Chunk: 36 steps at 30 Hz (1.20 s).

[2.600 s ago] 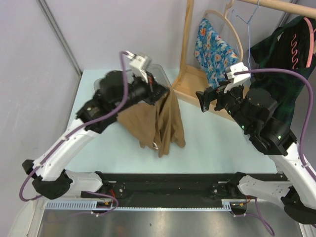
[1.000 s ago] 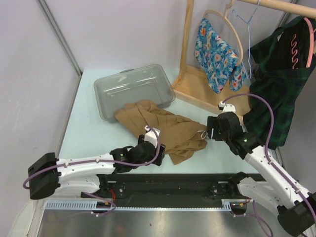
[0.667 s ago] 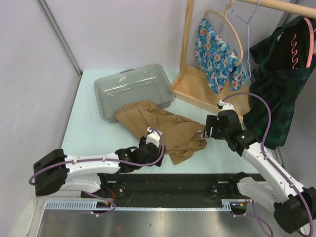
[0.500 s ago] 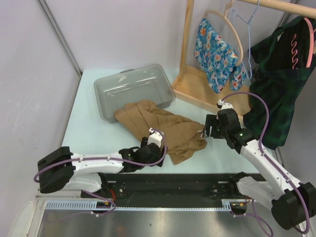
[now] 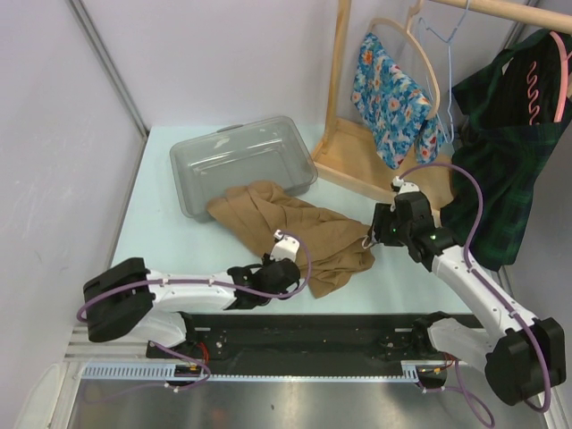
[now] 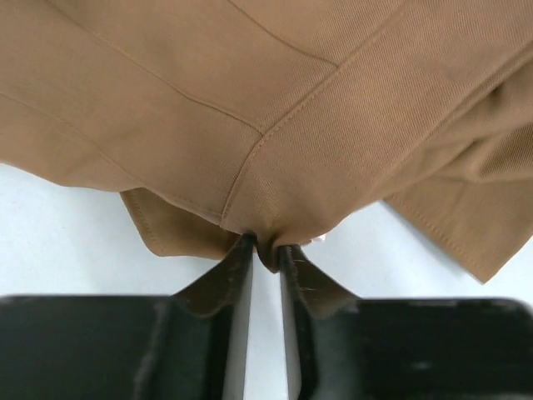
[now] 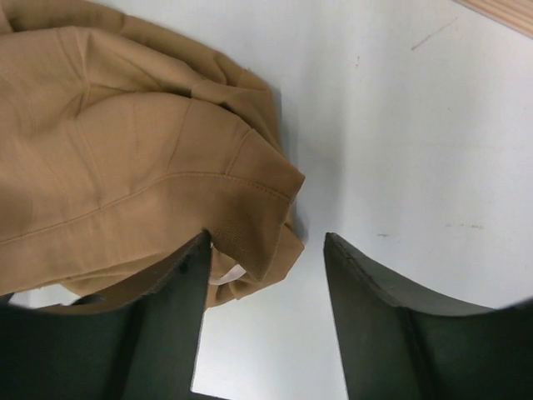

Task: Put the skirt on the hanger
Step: Locate the hanging ribbon on the skirt

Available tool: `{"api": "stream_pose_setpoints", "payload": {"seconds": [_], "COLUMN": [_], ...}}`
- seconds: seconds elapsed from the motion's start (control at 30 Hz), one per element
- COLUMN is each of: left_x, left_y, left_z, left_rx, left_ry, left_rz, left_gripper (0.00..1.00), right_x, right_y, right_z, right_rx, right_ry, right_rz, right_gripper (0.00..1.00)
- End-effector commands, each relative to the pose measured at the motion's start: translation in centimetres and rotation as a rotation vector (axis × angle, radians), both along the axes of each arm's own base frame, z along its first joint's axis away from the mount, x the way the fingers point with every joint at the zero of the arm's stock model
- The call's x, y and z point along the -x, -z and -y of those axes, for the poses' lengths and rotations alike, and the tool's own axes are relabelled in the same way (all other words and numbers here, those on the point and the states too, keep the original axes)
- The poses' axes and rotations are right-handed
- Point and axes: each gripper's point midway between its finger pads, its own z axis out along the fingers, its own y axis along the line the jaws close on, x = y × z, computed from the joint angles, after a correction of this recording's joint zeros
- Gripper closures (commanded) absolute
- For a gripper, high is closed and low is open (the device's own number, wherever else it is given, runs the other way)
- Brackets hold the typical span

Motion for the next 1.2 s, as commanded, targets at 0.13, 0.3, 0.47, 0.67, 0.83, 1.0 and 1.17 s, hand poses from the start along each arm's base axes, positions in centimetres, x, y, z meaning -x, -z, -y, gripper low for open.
{"api": "stream_pose_setpoints", "payload": {"seconds": [0.13, 0.3, 0.47, 0.67, 0.83, 1.0, 1.17], "left_x": [-2.0, -2.6, -3.5, -3.9, -3.3, -2.6, -1.3], "left_y": [-4.6, -6.0, -9.4, -19.5, -28.4, -35.5, -42.2], "left_z": [0.4, -0.2, -1.6, -2.9, -3.9, -5.7, -7.0], "left_rx": [0.046, 0.059, 0.084, 0.187, 0.255, 0.308, 0.412], "left_ry": [-0.069, -0.092, -0.127, -0.067, -0.003, 0.018, 0.07], "left_rz": [0.113, 0.127, 0.168, 0.313, 0.415, 0.504, 0.606], "left_gripper": [0.94, 1.0, 1.0, 1.0, 1.0, 1.0, 1.0], "right_x": [-1.4, -1.8, -2.1, -1.4, 0.0, 1.7, 3.6], "right_y": [0.5, 1.0, -1.6, -10.5, -19.3, -27.2, -32.6], "right_z": [-0.1, -0.5, -0.6, 0.1, 0.6, 0.7, 0.8], "right_rx": [-0.004, -0.012, -0.066, -0.151, -0.207, -0.253, -0.282], "right_ry": [-0.009, -0.013, 0.003, 0.011, 0.001, -0.036, -0.072], "right_rz": [0.006, -0.003, 0.075, 0.326, 0.528, 0.675, 0.794], "right_gripper": [0.6, 0.86, 1.0, 1.0, 1.0, 1.0, 1.0]}}
